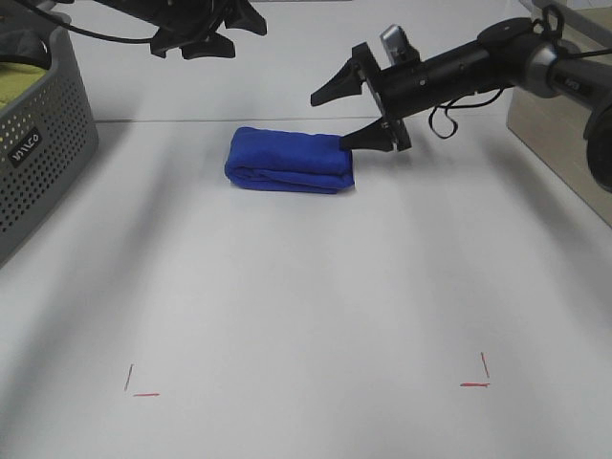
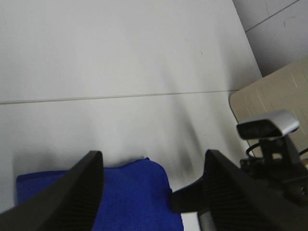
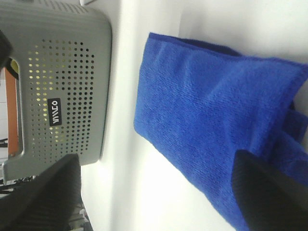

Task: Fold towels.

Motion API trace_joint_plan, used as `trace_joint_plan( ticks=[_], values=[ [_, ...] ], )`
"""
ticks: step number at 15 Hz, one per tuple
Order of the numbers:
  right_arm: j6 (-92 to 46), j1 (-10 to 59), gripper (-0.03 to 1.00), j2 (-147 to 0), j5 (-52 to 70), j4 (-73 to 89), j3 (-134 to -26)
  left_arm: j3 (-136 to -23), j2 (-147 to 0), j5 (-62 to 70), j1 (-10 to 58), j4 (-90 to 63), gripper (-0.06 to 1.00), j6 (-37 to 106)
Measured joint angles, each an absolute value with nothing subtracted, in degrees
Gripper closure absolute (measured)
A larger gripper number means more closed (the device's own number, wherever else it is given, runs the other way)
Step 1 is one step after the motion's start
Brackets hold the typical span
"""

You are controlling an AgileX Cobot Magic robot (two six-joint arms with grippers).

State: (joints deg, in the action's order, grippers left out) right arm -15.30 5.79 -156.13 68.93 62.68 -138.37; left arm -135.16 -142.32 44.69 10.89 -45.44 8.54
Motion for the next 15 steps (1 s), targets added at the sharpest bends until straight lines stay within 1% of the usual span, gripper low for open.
trace_joint_plan(
  ticks=[2, 5, 8, 11, 12, 15],
  values=[
    [-11.63, 4.76, 0.17, -152.12, 68.87, 57.24, -138.6, -135.16, -139.74, 49.16, 10.49, -42.11, 0.36, 8.54],
    [-6.82, 5.56, 0.17, -144.39, 69.1, 42.28, -138.66, -135.16, -134.59, 57.7, 10.43, -33.58, 0.36, 7.96],
    [-4.98, 6.42, 0.17, -134.53, 69.27, 32.72, -135.5, -135.16, -130.12, 66.52, 10.43, -25.04, 0.36, 3.09],
    [-4.87, 6.59, 0.17, -123.13, 69.33, 27.33, -128.4, -134.65, -124.9, 69.39, 10.77, -14.78, 0.36, 0.92],
    [-4.87, 6.59, 0.17, -119.23, 69.33, 25.55, -125.25, -133.44, -122.56, 69.44, 11.0, -13.46, 0.36, 0.92],
    [-4.87, 6.59, 0.17, -105.6, 69.39, 20.51, -112.07, -127.37, -113.45, 69.5, 12.61, -11.0, 0.36, 0.92]
  ],
)
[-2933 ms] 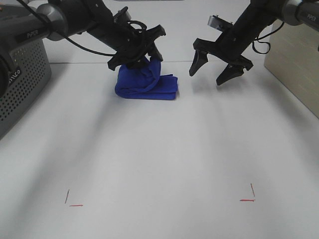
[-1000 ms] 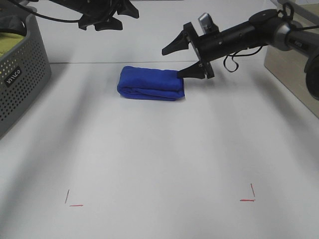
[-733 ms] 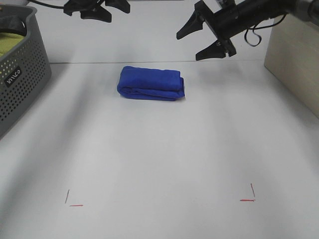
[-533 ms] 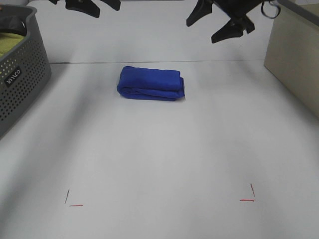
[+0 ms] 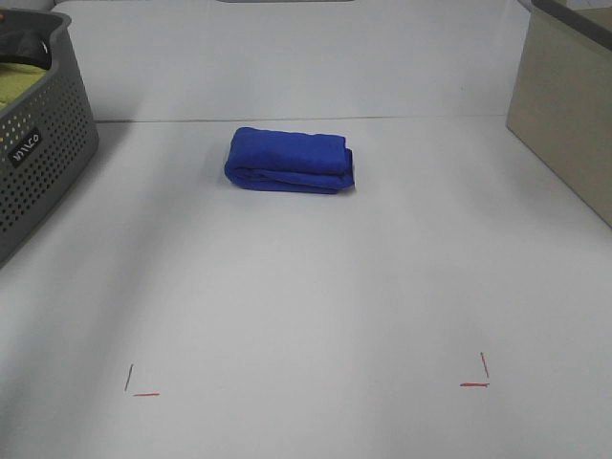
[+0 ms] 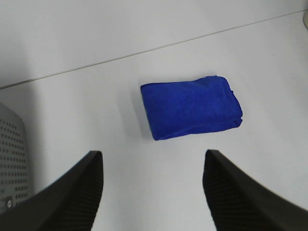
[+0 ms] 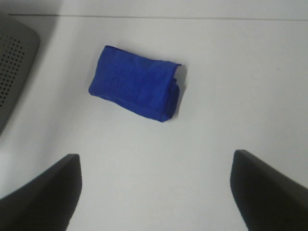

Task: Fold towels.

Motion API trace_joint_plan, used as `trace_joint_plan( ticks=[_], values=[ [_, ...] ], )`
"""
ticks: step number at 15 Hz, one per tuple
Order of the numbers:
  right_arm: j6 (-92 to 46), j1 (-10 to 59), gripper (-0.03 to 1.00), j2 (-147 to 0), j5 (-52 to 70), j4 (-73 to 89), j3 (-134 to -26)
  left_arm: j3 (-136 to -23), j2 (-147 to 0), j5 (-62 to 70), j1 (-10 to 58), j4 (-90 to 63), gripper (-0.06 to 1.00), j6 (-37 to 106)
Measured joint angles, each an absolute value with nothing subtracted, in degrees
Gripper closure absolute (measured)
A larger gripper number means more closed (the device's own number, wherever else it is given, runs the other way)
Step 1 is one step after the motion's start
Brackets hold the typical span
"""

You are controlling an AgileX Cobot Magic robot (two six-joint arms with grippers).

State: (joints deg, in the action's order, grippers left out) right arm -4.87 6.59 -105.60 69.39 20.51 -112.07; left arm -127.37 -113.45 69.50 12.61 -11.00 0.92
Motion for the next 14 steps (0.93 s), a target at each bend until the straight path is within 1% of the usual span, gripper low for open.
trace_joint_plan(
  ticks=[1, 3, 6, 10, 11, 12, 13, 14],
  values=[
    [-4.87, 6.59, 0.17, -103.13, 69.39, 19.88, -109.38, -125.71, -111.44, 69.5, 12.95, -10.2, 0.36, 0.74],
    [-5.04, 6.59, 0.17, -93.79, 69.5, 17.82, -98.55, -117.91, -103.59, 69.5, 14.32, -7.85, 0.36, -0.63],
    [-5.39, 6.59, 0.17, -80.1, 69.5, 15.07, -82.22, -103.13, -90.41, 69.44, 16.73, -6.42, 0.36, -1.6],
    [-5.44, 6.59, 0.17, -62.11, 69.56, 11.23, -62.51, -77.98, -72.08, 68.01, 18.05, -6.47, 0.36, -2.23],
    [-5.44, 6.59, 0.17, -52.71, 69.33, 10.71, -54.09, -65.66, -62.57, 67.38, 18.05, -6.47, 0.36, -2.46],
    [-5.44, 6.59, 0.17, -48.53, 69.33, 10.71, -50.48, -59.93, -57.3, 67.32, 18.05, -6.47, 0.36, -2.46],
    [-5.44, 6.59, 0.17, -46.18, 69.33, 10.66, -48.59, -57.87, -55.12, 67.32, 18.05, -6.47, 0.36, -2.46],
    [-5.44, 6.65, 0.17, -42.06, 69.21, 10.31, -45.55, -53.0, -49.73, 67.32, 18.05, -6.47, 0.36, -2.46]
  ],
)
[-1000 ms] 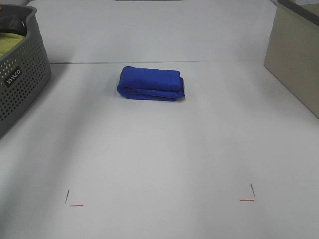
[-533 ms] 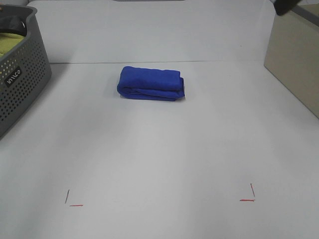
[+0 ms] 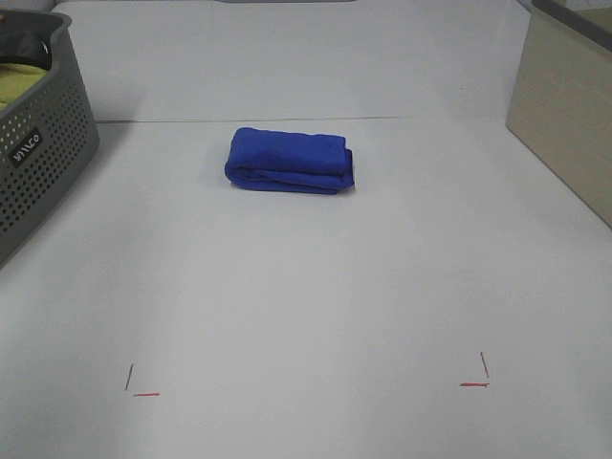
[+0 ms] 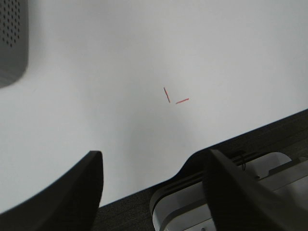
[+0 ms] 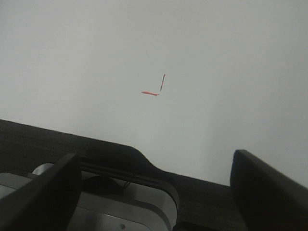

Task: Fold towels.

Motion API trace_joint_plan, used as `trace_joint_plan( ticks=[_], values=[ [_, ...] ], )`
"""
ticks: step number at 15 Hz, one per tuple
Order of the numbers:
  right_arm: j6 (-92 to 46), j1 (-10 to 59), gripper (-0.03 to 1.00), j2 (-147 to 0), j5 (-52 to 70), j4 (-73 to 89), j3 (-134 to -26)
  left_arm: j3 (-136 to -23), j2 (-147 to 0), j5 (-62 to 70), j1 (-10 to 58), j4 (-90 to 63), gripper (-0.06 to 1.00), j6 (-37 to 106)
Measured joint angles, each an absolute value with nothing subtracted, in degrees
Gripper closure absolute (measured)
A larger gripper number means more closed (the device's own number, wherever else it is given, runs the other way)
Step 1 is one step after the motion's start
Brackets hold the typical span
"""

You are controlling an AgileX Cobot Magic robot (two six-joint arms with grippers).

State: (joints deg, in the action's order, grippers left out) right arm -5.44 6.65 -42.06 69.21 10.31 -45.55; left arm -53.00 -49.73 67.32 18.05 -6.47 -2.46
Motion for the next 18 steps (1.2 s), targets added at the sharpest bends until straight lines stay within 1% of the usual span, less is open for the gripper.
trace_joint_plan(
  ticks=[2, 4, 6, 8, 12, 18],
  values=[
    [-6.36, 6.7, 0.17, -33.4, 69.16, 9.91, -40.57, -45.26, -39.59, 66.98, 18.05, -6.47, 0.36, -2.46],
    [-6.93, 6.7, 0.17, -25.27, 66.41, 9.74, -36.61, -39.71, -30.02, 65.66, 18.05, -6.47, 0.36, -1.95],
    [-8.02, 6.7, 0.17, -18.56, 63.31, 9.68, -33.46, -35.98, -22.46, 64.34, 18.05, -6.47, 0.36, 0.86],
    [-9.0, 6.7, 0.17, -14.21, 61.94, 9.68, -31.17, -34.15, -17.88, 62.22, 18.05, -6.82, 0.36, 4.18],
    [-8.71, 6.7, 0.17, -12.03, 61.59, 8.59, -29.28, -30.14, -16.44, 59.47, 18.05, -10.31, 0.36, 12.2],
    [-6.93, 6.7, 0.17, -11.97, 61.59, 7.85, -29.28, -29.16, -16.44, 60.73, 18.05, -11.06, 0.36, 13.69]
  ],
)
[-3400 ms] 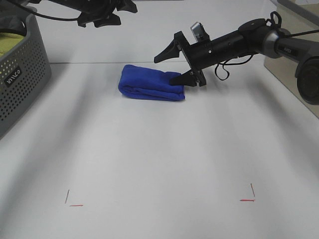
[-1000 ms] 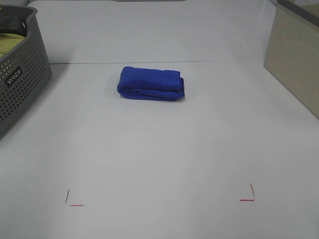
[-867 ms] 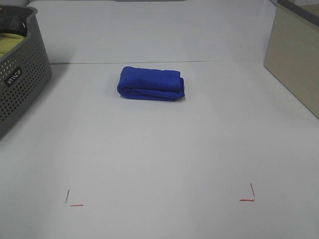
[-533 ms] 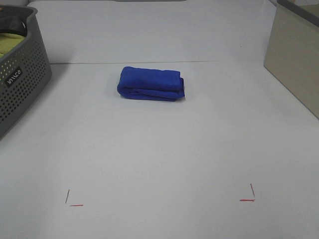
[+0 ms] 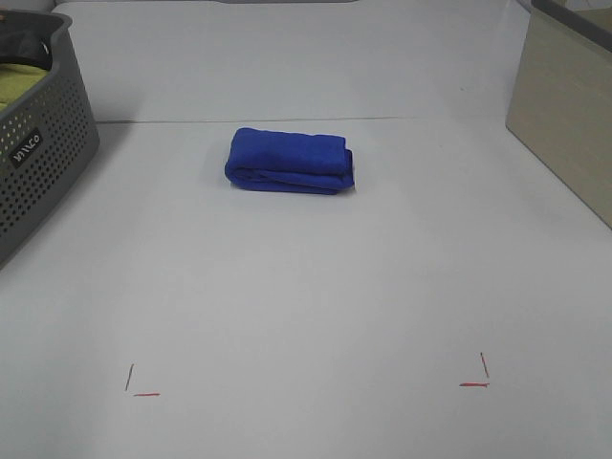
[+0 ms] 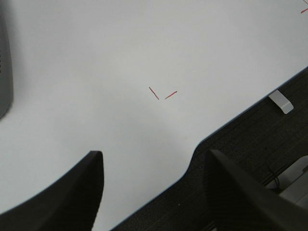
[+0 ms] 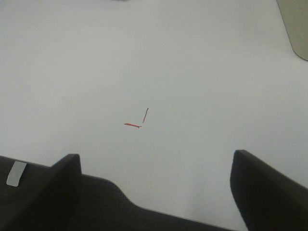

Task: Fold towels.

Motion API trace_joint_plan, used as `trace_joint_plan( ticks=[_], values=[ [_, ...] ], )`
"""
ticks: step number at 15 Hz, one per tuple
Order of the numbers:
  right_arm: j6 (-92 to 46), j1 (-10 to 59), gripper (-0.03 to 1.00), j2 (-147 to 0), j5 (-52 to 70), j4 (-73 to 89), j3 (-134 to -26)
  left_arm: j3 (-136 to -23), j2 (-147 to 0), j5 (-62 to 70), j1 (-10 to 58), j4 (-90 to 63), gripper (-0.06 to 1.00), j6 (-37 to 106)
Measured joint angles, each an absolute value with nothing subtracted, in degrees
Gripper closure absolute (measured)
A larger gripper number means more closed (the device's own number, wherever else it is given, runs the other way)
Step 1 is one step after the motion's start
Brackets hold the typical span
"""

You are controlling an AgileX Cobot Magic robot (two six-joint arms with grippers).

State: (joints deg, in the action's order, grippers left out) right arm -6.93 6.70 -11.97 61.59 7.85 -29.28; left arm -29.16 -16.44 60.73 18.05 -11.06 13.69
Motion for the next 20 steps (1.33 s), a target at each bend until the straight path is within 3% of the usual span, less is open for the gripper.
trace_joint_plan(
  ticks=[8, 14, 20],
  values=[
    [-6.93, 6.7, 0.17, -11.97, 61.59, 7.85, -29.28, -29.16, -15.47, 60.73, 17.48, -11.12, 0.36, 13.69],
    [-6.93, 0.74, 0.17, -9.17, 61.59, 8.19, -29.28, -28.93, -0.57, 60.91, 2.29, -11.12, 0.36, 13.69],
    [-6.93, 0.69, 0.17, 0.0, 61.59, 8.37, -29.28, -28.93, 0.23, 60.96, 1.78, -11.12, 0.36, 13.69]
  ],
)
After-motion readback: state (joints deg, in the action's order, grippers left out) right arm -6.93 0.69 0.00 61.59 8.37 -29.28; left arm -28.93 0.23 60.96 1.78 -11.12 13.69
